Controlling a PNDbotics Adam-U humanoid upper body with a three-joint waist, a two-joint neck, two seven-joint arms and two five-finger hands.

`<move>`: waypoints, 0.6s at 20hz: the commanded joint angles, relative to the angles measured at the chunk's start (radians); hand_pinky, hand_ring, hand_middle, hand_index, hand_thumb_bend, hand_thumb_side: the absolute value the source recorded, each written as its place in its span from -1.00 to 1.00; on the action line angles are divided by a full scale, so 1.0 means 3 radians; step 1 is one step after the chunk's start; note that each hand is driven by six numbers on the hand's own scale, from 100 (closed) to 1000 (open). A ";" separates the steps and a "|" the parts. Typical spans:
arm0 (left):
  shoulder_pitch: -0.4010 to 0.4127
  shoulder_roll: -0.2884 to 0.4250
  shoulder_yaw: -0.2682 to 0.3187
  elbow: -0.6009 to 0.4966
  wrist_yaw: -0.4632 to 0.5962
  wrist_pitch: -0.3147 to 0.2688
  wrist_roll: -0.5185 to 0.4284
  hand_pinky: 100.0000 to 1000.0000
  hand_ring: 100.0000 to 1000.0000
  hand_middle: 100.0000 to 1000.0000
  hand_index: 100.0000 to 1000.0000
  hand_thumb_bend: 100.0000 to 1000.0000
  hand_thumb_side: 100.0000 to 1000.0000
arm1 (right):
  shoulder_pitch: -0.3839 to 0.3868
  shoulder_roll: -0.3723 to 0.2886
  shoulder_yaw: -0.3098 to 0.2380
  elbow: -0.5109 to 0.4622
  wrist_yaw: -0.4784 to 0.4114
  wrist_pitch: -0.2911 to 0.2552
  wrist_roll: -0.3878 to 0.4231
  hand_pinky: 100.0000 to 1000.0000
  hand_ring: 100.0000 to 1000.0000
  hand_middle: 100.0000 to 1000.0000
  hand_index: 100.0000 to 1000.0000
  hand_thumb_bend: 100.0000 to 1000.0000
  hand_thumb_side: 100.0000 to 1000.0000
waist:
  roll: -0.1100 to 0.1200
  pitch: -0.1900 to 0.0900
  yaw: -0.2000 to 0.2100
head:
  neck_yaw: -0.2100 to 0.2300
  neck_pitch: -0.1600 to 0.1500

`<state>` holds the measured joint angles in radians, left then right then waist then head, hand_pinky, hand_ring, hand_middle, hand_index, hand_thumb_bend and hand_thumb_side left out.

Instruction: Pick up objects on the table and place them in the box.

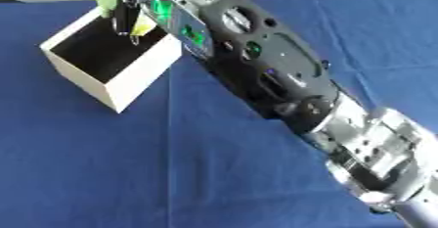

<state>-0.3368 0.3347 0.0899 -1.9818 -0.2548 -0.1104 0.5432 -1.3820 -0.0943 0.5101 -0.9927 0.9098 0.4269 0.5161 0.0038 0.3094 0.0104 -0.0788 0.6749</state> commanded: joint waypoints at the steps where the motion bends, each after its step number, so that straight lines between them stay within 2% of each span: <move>1: -0.0054 0.0029 0.0004 -0.0061 0.0013 -0.0007 -0.0008 -0.13 0.12 0.28 0.70 -0.44 0.35 | -0.0111 0.0090 -0.0131 0.0223 0.0108 -0.0153 -0.0089 0.73 0.55 0.46 0.77 -1.00 -0.94 | 0.0011 -0.0057 0.0014 | -0.0015 -0.0031; 4: -0.0057 0.0023 0.0006 -0.0061 0.0015 -0.0008 -0.0007 -0.13 0.12 0.28 0.70 -0.44 0.35 | -0.0111 0.0150 -0.0174 0.0336 0.0162 -0.0241 -0.0136 0.76 0.58 0.49 0.75 -1.00 -0.95 | 0.0012 -0.0058 0.0027 | -0.0020 -0.0034; 7: -0.0051 0.0020 0.0008 -0.0061 0.0017 -0.0005 -0.0004 -0.13 0.12 0.28 0.70 -0.45 0.35 | -0.0120 0.0170 -0.0188 0.0383 0.0261 -0.0291 -0.0123 0.81 0.66 0.56 0.82 -1.00 -0.96 | 0.0010 -0.0061 0.0033 | -0.0019 -0.0027; 10: -0.0046 0.0017 0.0006 -0.0061 0.0020 0.0006 -0.0008 -0.13 0.12 0.28 0.70 -0.45 0.35 | -0.0146 0.0160 -0.0185 0.0347 0.0449 -0.0346 -0.0058 0.84 0.79 0.67 0.90 -1.00 0.10 | 0.0005 -0.0063 0.0033 | -0.0010 -0.0024; 11: -0.0046 0.0016 0.0005 -0.0061 0.0020 0.0008 -0.0009 -0.13 0.12 0.28 0.70 -0.45 0.35 | -0.0154 0.0154 -0.0195 0.0323 0.0526 -0.0360 -0.0032 0.84 0.81 0.69 0.90 -1.00 0.37 | 0.0005 -0.0064 0.0031 | -0.0005 -0.0023; 12: -0.0045 0.0016 0.0006 -0.0061 0.0020 0.0011 -0.0008 -0.13 0.12 0.28 0.70 -0.45 0.35 | -0.0161 0.0149 -0.0205 0.0300 0.0598 -0.0363 -0.0009 0.84 0.82 0.71 0.91 -1.00 0.46 | 0.0005 -0.0064 0.0030 | -0.0001 -0.0022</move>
<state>-0.3405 0.3264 0.0898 -1.9818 -0.2503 -0.1095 0.5425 -1.4004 -0.0408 0.4612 -0.8787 1.0589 0.3239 0.5051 0.0014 0.3098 0.0189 -0.0812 0.6749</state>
